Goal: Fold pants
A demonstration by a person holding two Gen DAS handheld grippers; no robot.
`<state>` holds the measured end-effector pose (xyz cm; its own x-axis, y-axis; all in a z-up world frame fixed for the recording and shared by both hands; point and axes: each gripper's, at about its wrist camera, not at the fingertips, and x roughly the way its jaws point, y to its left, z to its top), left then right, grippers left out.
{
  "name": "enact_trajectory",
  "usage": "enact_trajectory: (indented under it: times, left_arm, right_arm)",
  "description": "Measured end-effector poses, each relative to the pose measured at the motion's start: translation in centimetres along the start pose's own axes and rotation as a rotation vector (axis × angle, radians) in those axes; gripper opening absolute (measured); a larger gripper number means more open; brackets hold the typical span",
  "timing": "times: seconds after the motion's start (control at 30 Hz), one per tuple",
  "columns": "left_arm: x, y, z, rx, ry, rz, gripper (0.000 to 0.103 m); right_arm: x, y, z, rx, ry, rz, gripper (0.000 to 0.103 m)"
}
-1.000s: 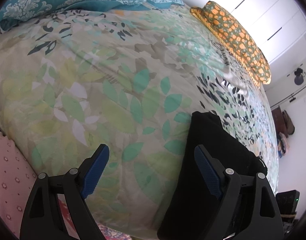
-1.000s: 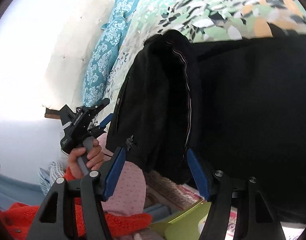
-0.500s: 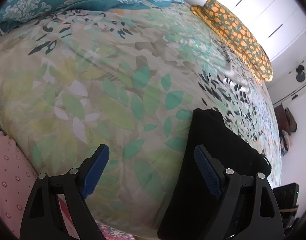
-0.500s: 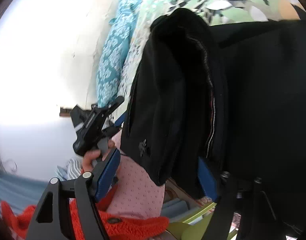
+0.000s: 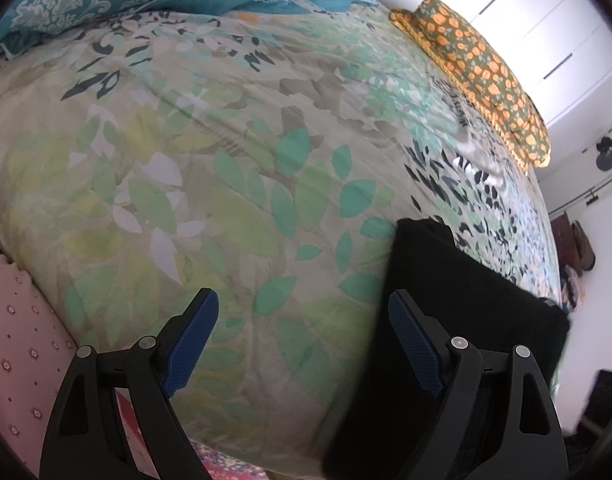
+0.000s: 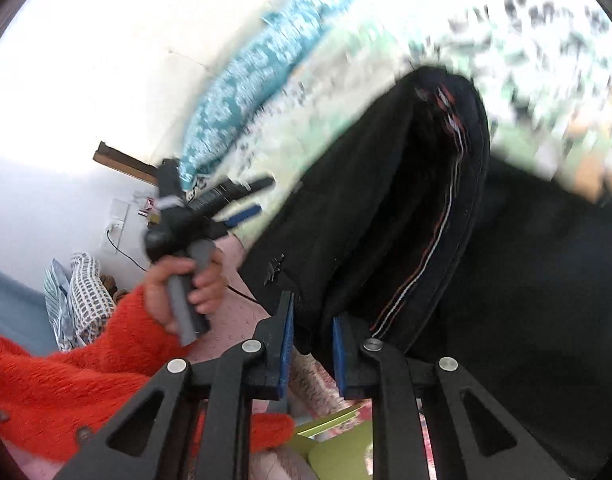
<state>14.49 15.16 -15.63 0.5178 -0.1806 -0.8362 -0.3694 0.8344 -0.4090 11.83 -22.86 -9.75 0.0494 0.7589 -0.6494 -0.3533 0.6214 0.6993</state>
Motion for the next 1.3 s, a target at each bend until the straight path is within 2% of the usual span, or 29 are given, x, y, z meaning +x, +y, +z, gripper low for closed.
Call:
enact_trajectory:
  times: [0.2, 0.4, 0.53, 0.63, 0.73, 0.83, 0.93, 1.07, 1.13, 1.23, 1.27, 1.3]
  left_arm:
    - [-0.1, -0.7, -0.2, 0.024, 0.002, -0.009, 0.087]
    - [-0.3, -2.7, -1.0, 0.104, 0.004, -0.007, 0.087]
    - [-0.5, -4.2, -1.6, 0.158, 0.005, -0.007, 0.087]
    - [-1.1, -6.7, -2.6, 0.255, -0.006, -0.017, 0.087]
    - [-1.7, -10.1, -4.4, 0.41, -0.014, -0.028, 0.087]
    - [-1.9, -13.4, -7.4, 0.58, 0.003, -0.061, 0.088]
    - [-1.4, -15.6, -10.2, 0.712, 0.039, -0.084, 0.088]
    - [-0.9, -17.4, -13.1, 0.846, 0.059, -0.08, 0.087]
    - [-0.6, -18.0, -13.7, 0.877, 0.068, -0.082, 0.088]
    - [-0.1, -18.4, -14.7, 0.909, 0.092, -0.079, 0.087]
    - [-0.1, -18.4, -15.0, 0.92, 0.099, -0.077, 0.087]
    - [-0.1, -18.4, -15.4, 0.934, 0.102, -0.073, 0.087]
  right_arm:
    - [-8.5, -0.5, -0.2, -0.034, -0.051, -0.121, 0.017]
    - [-13.7, -5.6, -3.4, 0.107, -0.101, -0.228, 0.017]
    - [-13.5, -9.0, -5.8, 0.219, -0.087, -0.295, 0.017]
    - [-11.1, -12.6, -7.1, 0.325, 0.011, -0.409, 0.017]
    - [-9.5, -14.8, -7.5, 0.366, 0.045, -0.44, 0.017]
    - [-9.8, -15.1, -7.1, 0.381, 0.039, -0.439, 0.019]
    - [-11.3, -14.3, -6.5, 0.376, 0.031, -0.446, 0.027]
    - [-13.8, -10.4, -3.7, 0.226, -0.074, -0.54, 0.027]
    - [-14.0, -8.3, -1.1, 0.155, -0.147, -0.503, 0.027]
    - [-12.4, -8.7, 2.1, 0.148, -0.242, -0.361, 0.027]
    - [-11.8, -9.2, 2.6, 0.162, -0.254, -0.351, 0.027]
    - [-10.6, -10.8, 3.2, 0.2, -0.25, -0.376, 0.027]
